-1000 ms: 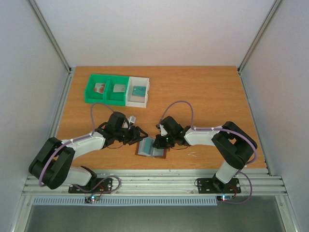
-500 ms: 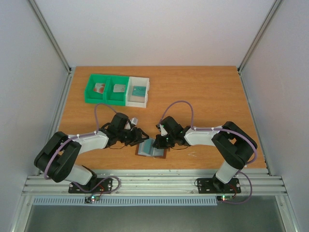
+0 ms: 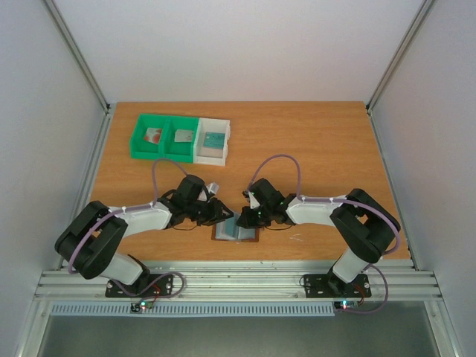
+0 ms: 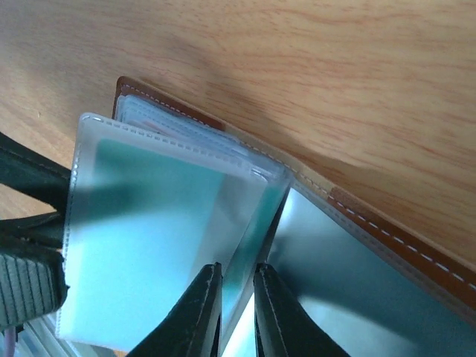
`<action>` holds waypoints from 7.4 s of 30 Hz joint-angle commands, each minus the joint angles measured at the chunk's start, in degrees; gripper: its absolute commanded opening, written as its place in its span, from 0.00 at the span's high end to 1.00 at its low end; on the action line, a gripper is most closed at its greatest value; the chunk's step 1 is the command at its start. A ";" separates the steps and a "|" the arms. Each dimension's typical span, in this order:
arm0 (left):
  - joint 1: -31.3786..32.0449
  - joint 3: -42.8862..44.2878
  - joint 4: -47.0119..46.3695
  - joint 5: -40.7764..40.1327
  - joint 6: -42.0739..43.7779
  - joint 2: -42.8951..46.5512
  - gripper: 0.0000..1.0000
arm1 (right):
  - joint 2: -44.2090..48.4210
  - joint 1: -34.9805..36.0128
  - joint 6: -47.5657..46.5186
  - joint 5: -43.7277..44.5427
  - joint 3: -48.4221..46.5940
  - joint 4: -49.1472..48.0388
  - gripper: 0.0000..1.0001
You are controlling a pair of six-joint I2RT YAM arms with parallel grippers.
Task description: Take the credit cards out of the card holder
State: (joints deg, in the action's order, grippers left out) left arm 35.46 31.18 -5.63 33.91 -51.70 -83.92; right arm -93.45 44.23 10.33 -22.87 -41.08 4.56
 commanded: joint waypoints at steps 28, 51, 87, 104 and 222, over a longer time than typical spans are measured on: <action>11.05 9.00 -4.12 -5.23 -4.15 -5.32 0.58 | 28.92 -0.41 -0.84 13.42 -0.12 23.61 0.85; 10.01 6.03 -0.83 -11.21 -3.34 -7.57 0.56 | 11.83 -0.40 -1.54 10.79 2.44 17.11 0.92; 10.07 5.76 0.80 -13.36 -4.48 -4.19 0.66 | 16.57 -0.46 -0.63 8.80 -1.15 21.51 0.94; 10.02 4.31 -1.12 -13.71 -4.28 -7.35 0.66 | 8.20 -0.47 -0.44 10.51 -1.27 17.63 0.95; 3.55 5.18 3.20 -2.17 0.87 -1.26 1.00 | 14.82 -0.72 -1.31 9.45 2.77 15.85 0.97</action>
State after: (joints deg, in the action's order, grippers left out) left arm 39.22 34.39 -5.45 32.82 -53.08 -88.20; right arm -80.75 43.70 10.31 -12.51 -37.95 20.05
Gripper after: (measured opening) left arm 0.009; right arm 0.019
